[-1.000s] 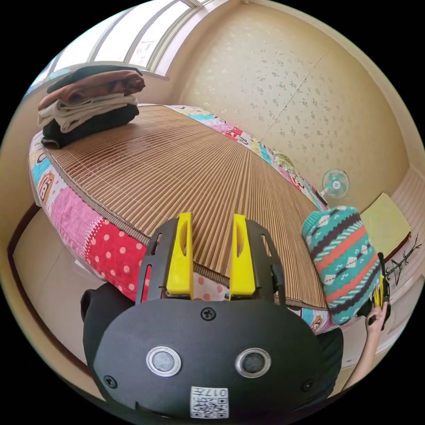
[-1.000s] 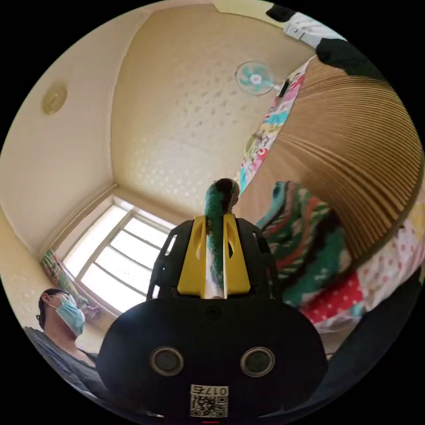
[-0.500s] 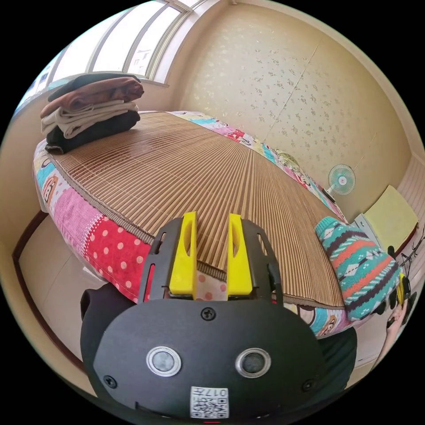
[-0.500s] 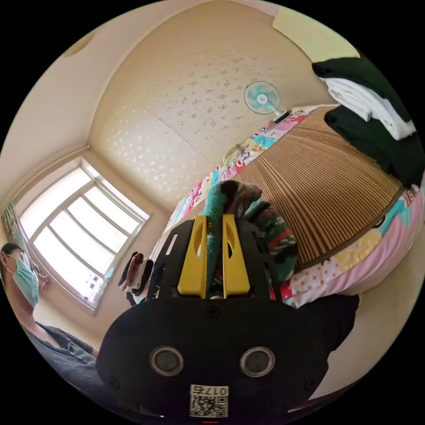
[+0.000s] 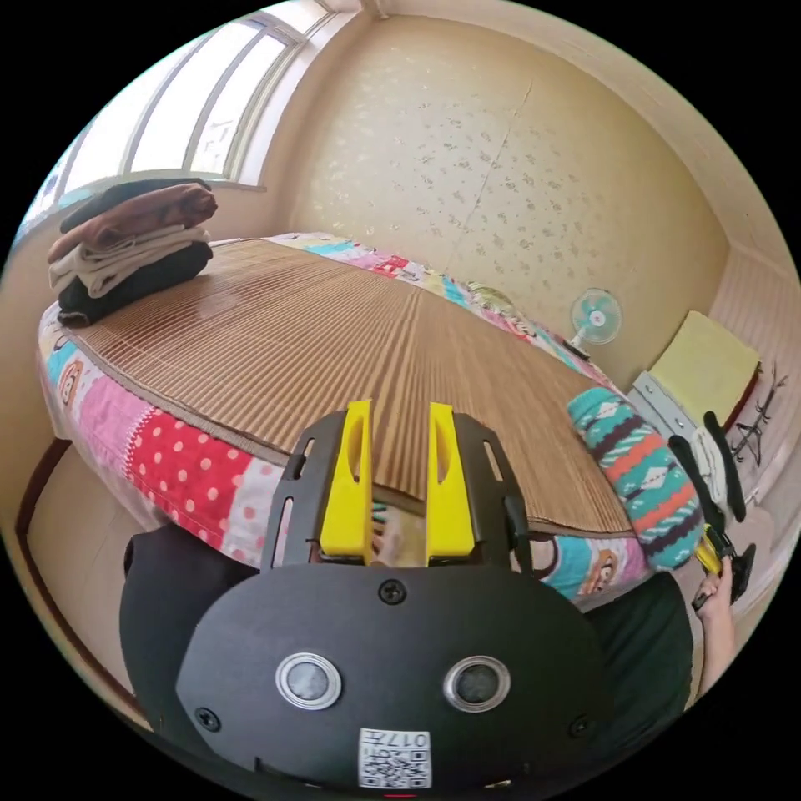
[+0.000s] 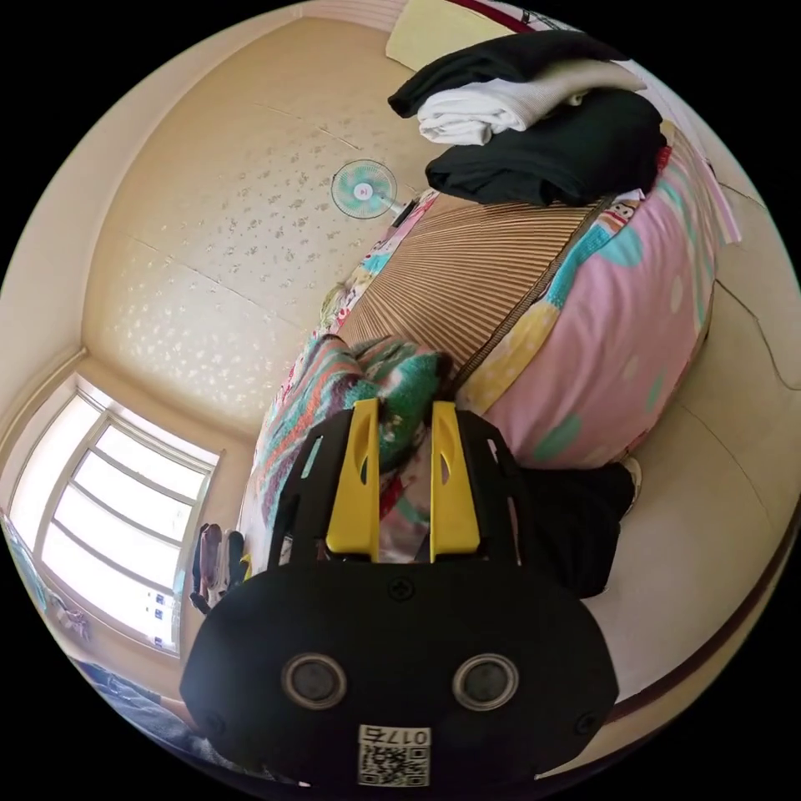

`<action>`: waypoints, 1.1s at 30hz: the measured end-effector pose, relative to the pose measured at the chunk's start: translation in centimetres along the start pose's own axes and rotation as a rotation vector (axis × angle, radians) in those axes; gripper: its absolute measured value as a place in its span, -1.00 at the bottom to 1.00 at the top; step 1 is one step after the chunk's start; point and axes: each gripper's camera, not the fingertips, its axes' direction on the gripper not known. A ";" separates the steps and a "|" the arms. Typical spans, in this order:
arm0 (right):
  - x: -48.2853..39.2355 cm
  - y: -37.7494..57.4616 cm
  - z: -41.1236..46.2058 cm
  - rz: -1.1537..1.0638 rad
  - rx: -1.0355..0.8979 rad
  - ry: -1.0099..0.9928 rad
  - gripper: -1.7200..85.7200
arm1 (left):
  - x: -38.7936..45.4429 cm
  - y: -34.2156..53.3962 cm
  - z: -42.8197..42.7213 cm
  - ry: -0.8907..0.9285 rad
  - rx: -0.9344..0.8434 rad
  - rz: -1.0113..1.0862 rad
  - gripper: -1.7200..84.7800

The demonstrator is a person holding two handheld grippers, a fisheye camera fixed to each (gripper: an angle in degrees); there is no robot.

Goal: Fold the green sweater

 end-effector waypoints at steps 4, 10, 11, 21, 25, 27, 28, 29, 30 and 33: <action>-2.2 0.3 -2.2 -0.077 0.045 0.043 -0.71 | 7.8 1.1 -0.3 0.169 -0.065 0.087 -0.73; -6.6 1.9 -2.6 -0.245 0.050 0.099 -0.69 | 27.1 -2.2 -0.4 0.519 -0.166 0.314 -0.79; -7.9 2.0 -2.4 -0.283 0.037 0.102 -0.69 | 29.3 -2.9 -0.4 0.522 -0.176 0.368 -0.80; -24.3 0.8 2.7 -0.779 0.016 0.105 -0.65 | 44.2 -3.9 8.8 0.247 -0.325 0.574 -0.98; -20.9 3.6 19.0 -0.797 -0.360 0.299 -0.68 | 41.2 -0.2 10.2 0.212 -0.252 0.553 -0.98; -19.1 5.6 19.2 -0.798 -0.198 0.260 -0.70 | 40.7 -0.1 10.3 0.252 -0.257 0.571 -0.98; -19.5 6.0 19.4 -0.805 -0.217 0.281 -0.71 | 40.7 -0.1 10.1 0.242 -0.256 0.580 -0.98; -19.6 6.5 19.5 -0.807 -0.211 0.289 -0.71 | 40.9 0.0 10.1 0.232 -0.252 0.593 -0.98; -19.6 6.7 19.5 -0.807 -0.205 0.290 -0.72 | 41.5 0.3 9.8 0.201 -0.239 0.624 -0.98; -19.5 7.4 19.6 -0.804 -0.211 0.275 -0.72 | 41.5 0.9 9.2 0.163 -0.188 0.656 -0.98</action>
